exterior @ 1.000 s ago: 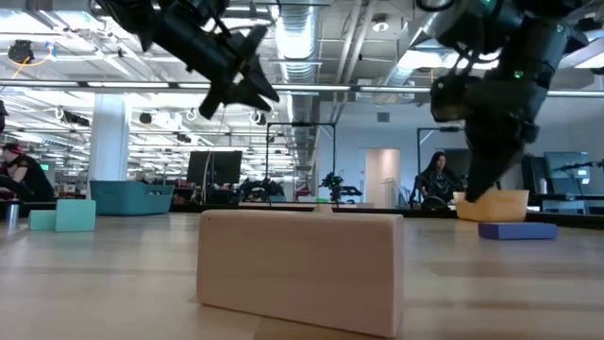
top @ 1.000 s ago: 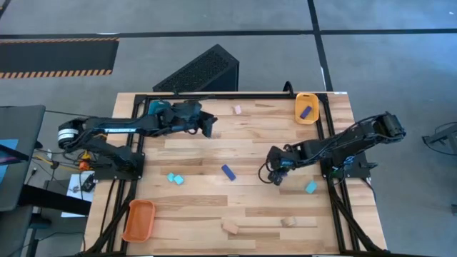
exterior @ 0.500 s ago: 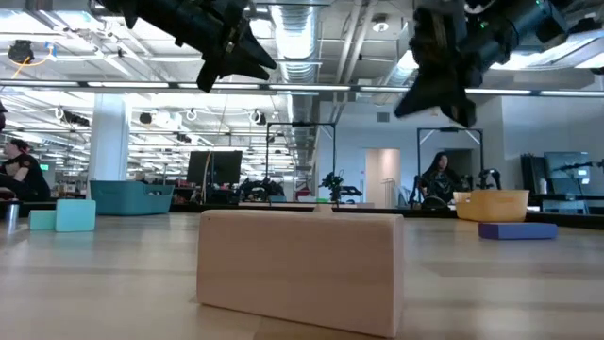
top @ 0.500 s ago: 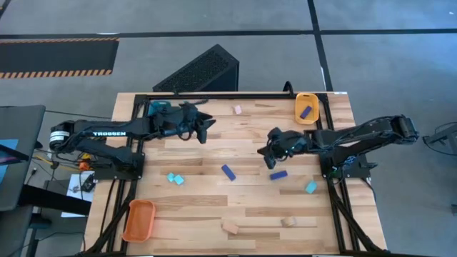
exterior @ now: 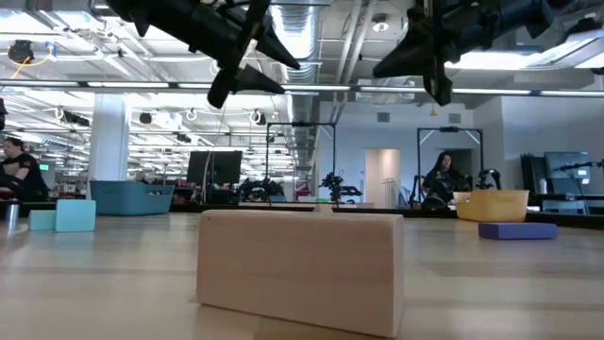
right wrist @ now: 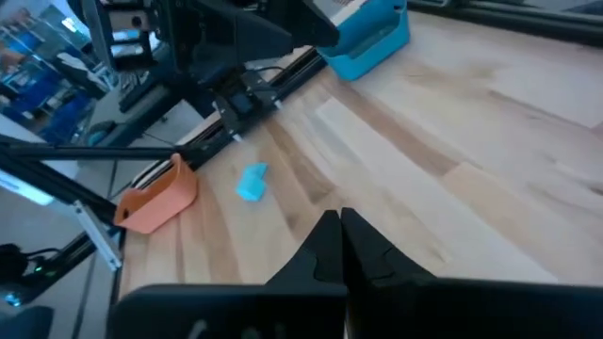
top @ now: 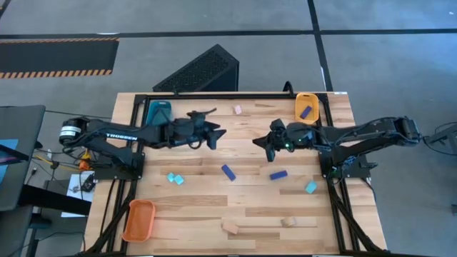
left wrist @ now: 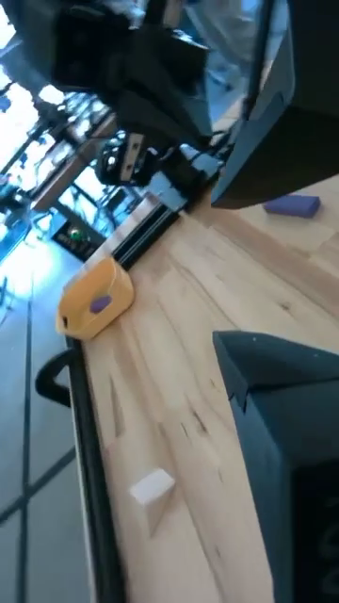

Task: Sort & place blocks by color
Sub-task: Put the right blue block into the yellow bin

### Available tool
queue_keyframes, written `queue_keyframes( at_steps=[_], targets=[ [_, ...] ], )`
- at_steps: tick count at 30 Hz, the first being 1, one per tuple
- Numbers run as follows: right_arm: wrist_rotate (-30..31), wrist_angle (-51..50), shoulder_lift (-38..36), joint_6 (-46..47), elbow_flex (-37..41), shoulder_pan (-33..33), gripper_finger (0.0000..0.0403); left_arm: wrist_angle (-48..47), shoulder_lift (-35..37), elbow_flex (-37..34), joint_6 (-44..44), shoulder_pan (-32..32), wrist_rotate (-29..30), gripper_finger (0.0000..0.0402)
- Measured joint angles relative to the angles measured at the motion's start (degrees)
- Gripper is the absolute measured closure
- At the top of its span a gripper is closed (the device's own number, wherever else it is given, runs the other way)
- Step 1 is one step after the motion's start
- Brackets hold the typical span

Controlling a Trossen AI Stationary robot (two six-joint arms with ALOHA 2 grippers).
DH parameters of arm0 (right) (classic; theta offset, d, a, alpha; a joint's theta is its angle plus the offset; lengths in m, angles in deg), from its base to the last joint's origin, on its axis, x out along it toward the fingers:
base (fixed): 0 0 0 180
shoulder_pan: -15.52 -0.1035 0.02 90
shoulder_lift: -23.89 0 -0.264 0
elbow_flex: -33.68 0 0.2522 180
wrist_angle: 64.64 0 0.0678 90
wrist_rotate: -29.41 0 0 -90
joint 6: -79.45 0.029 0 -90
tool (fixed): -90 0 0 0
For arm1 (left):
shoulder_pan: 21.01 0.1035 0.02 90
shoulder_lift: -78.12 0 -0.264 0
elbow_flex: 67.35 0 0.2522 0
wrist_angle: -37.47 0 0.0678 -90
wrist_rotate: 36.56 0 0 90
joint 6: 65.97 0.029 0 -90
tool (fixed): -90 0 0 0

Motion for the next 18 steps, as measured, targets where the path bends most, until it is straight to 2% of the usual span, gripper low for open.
queue_keyframes(
  at_steps=[5, 15, 18],
  targets=[
    [0.0, 0.8, 0.0, -1.4, 0.0, 2.0, 0.04, 0.2, 0.0, 0.0, -3.2, 3.2, -1.2, 0.0162],
    [-0.6, 1.7, 0.0, 1.0, 0.0, 5.2, 0.04, 0.1, 0.0, 0.0, 0.3, 6.1, -1.5, 0.016],
    [-0.6, 2.1, 0.0, 2.3, 0.0, 5.2, 0.04, 0.1, 0.0, 0.0, 2.0, 7.2, -3.2, 0.0161]
  ],
)
